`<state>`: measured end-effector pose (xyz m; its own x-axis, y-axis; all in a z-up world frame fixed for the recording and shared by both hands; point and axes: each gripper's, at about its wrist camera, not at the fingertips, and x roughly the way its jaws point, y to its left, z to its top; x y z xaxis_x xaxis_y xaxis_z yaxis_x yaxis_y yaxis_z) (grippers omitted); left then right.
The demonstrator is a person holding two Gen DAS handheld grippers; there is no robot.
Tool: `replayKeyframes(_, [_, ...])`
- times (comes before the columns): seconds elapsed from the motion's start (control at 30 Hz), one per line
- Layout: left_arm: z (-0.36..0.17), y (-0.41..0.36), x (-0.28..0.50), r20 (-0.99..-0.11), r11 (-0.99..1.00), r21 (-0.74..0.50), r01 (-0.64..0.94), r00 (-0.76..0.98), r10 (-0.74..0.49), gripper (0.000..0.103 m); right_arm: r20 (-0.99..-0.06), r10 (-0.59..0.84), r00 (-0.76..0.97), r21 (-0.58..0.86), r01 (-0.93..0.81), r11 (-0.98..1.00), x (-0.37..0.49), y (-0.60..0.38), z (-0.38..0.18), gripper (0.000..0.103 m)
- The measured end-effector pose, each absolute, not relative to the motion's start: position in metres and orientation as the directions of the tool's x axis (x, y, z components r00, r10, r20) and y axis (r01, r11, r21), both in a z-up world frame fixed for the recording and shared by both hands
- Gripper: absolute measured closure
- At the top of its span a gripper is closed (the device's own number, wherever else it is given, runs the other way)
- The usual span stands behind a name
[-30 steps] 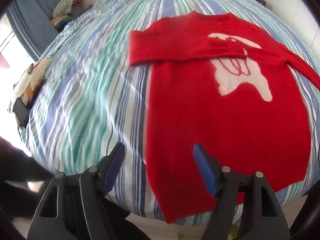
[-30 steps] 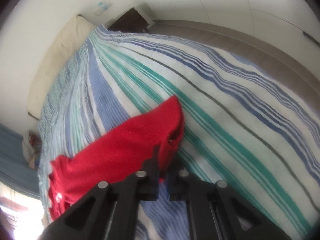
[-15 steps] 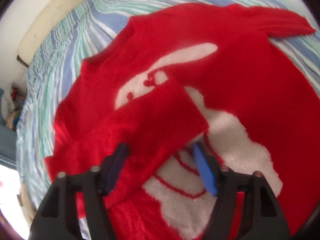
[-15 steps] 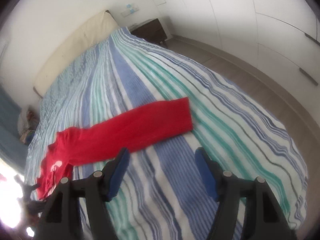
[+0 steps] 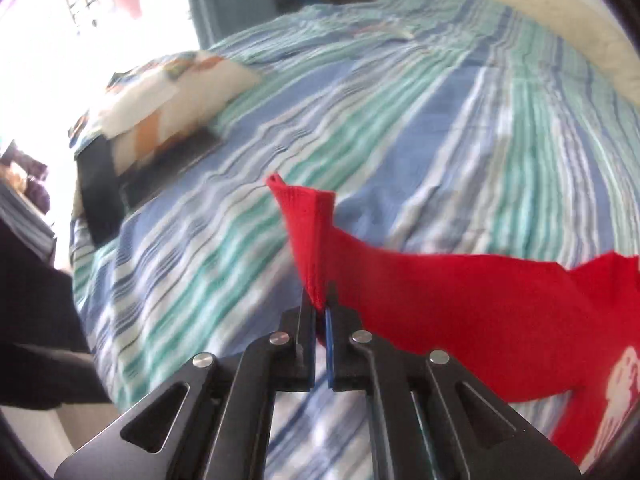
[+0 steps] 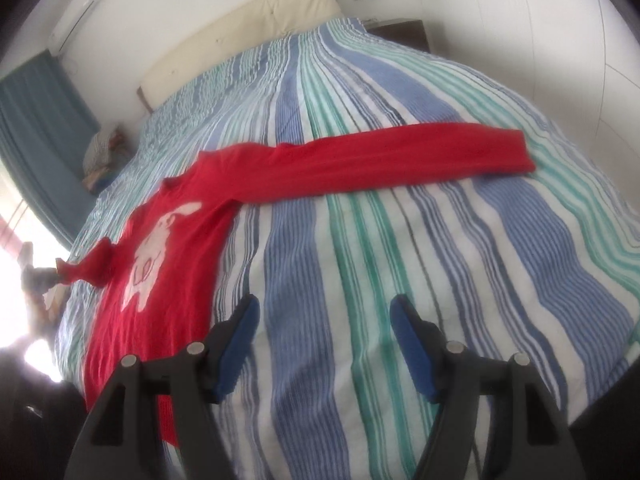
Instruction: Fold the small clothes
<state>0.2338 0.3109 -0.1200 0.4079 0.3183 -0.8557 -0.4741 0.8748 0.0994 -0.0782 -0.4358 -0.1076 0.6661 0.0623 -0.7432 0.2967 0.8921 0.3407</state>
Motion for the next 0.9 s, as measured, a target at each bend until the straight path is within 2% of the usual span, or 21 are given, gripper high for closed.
replayKeyframes(0.2, [-0.175, 0.325, 0.226, -0.896, 0.851, 0.124, -0.510, 0.311, 0.317, 0.101, -0.784, 0.059, 0.618, 0.285, 0.273, 0.919, -0.066, -0.416, -0.122, 0.036])
replayKeyframes(0.33, [-0.185, 0.317, 0.230, -0.885, 0.851, 0.166, -0.498, 0.306, 0.351, 0.100, -0.807, 0.038, 0.589, 0.259, 0.295, 0.920, -0.067, -0.418, -0.133, 0.036])
replayKeyframes(0.43, [-0.183, 0.312, 0.230, -0.882, 0.864, 0.200, -0.463, 0.299, 0.364, 0.094, -0.821, 0.023, 0.570, 0.233, 0.299, 0.925, -0.068, -0.418, -0.139, 0.036])
replayKeyframes(0.47, [-0.177, 0.311, 0.228, -0.883, 0.864, 0.213, -0.456, 0.290, 0.370, 0.079, -0.826, 0.026, 0.563, 0.233, 0.299, 0.926, -0.067, -0.418, -0.140, 0.036])
replayKeyframes(0.5, [-0.166, 0.308, 0.222, -0.882, 0.863, 0.223, -0.453, 0.284, 0.377, 0.056, -0.828, 0.028, 0.560, 0.233, 0.299, 0.925, -0.066, -0.418, -0.141, 0.036])
replayKeyframes(0.53, [-0.153, 0.305, 0.214, -0.879, 0.868, 0.213, -0.448, 0.300, 0.371, 0.047, -0.827, 0.027, 0.561, 0.232, 0.297, 0.926, -0.066, -0.418, -0.139, 0.036])
replayKeyframes(0.57, [-0.138, 0.298, 0.200, -0.877, 0.886, 0.178, -0.428, 0.338, 0.340, 0.039, -0.827, 0.030, 0.562, 0.232, 0.291, 0.928, -0.065, -0.417, -0.136, 0.036])
replayKeyframes(0.63, [-0.115, 0.273, 0.169, -0.900, 0.943, 0.078, -0.322, 0.383, 0.206, 0.038, -0.829, 0.063, 0.555, 0.247, 0.263, 0.933, -0.066, -0.413, -0.129, 0.036])
replayKeyframes(0.73, [-0.097, 0.206, 0.113, -0.928, 0.991, -0.101, -0.092, 0.368, -0.061, 0.033, -0.834, 0.197, 0.515, 0.328, 0.177, 0.928, -0.068, -0.400, -0.120, 0.036])
replayKeyframes(0.83, [-0.094, 0.124, 0.062, -0.909, 0.982, -0.148, 0.118, 0.375, -0.182, 0.033, -0.820, 0.378, 0.429, 0.455, 0.089, 0.886, -0.068, -0.376, -0.125, 0.036])
replayKeyframes(0.9, [-0.099, 0.070, 0.039, -0.895, 0.965, -0.143, 0.222, 0.387, -0.221, 0.032, -0.815, 0.435, 0.382, 0.486, 0.045, 0.873, -0.065, -0.354, -0.129, 0.036])
